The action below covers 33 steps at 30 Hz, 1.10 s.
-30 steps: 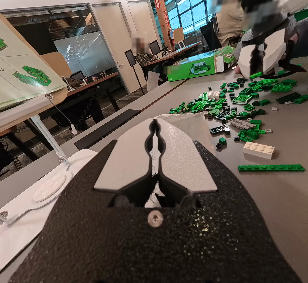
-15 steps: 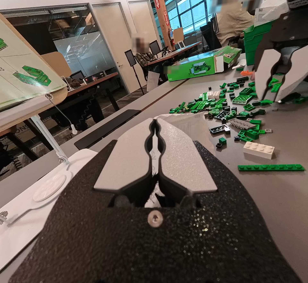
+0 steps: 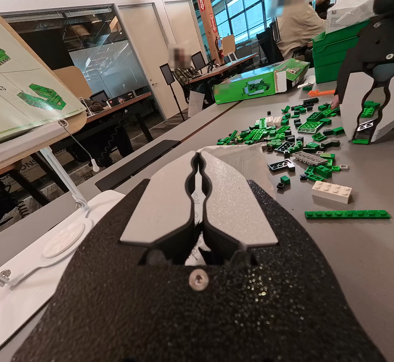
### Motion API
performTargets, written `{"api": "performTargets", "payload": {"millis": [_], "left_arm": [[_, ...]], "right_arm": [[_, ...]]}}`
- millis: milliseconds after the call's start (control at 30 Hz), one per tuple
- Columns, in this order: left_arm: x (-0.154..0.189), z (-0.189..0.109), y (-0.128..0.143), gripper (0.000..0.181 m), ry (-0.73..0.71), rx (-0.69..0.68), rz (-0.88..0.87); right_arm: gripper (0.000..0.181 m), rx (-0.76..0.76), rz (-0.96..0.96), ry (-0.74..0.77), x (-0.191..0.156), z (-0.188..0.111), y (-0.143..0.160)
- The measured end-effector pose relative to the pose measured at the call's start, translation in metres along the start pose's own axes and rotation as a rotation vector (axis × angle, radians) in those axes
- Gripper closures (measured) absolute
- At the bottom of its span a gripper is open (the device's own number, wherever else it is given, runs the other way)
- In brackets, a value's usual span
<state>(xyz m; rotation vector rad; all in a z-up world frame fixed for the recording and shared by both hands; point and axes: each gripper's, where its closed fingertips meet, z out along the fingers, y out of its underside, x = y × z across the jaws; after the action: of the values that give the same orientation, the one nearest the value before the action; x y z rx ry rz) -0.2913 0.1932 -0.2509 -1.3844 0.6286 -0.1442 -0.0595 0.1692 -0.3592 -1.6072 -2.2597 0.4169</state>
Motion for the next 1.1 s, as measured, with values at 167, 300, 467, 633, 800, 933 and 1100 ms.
{"api": "performTargets", "payload": {"millis": [167, 300, 467, 633, 800, 933, 1100], "left_arm": [[0.0, 0.0, 0.0, 0.181, 0.001, -0.001, 0.001], [0.0, 0.0, 0.0, 0.181, -0.001, 0.0, 0.004], [0.0, 0.0, 0.0, 0.181, -0.001, -0.001, 0.004], [0.0, 0.0, 0.0, 0.181, -0.001, 0.0, 0.004], [0.0, 0.0, 0.0, 0.181, 0.002, -0.001, 0.004], [0.001, 0.0, 0.0, 0.181, 0.002, -0.002, 0.004], [0.001, 0.001, 0.0, 0.181, 0.005, -0.003, 0.003]], "right_arm": [[0.163, -0.004, -0.003, 0.005, 0.004, -0.004, -0.005], [0.161, 0.038, -0.034, 0.023, 0.013, -0.006, -0.022], [0.163, 0.056, -0.088, -0.054, 0.009, 0.006, -0.046], [0.165, 0.03, -0.116, -0.083, 0.006, 0.021, -0.054], [0.166, 0.077, -0.12, -0.094, 0.005, 0.027, -0.068], [0.166, 0.036, -0.128, -0.06, 0.011, 0.032, -0.068], [0.168, -0.019, -0.119, -0.042, 0.017, 0.033, -0.065]]}}
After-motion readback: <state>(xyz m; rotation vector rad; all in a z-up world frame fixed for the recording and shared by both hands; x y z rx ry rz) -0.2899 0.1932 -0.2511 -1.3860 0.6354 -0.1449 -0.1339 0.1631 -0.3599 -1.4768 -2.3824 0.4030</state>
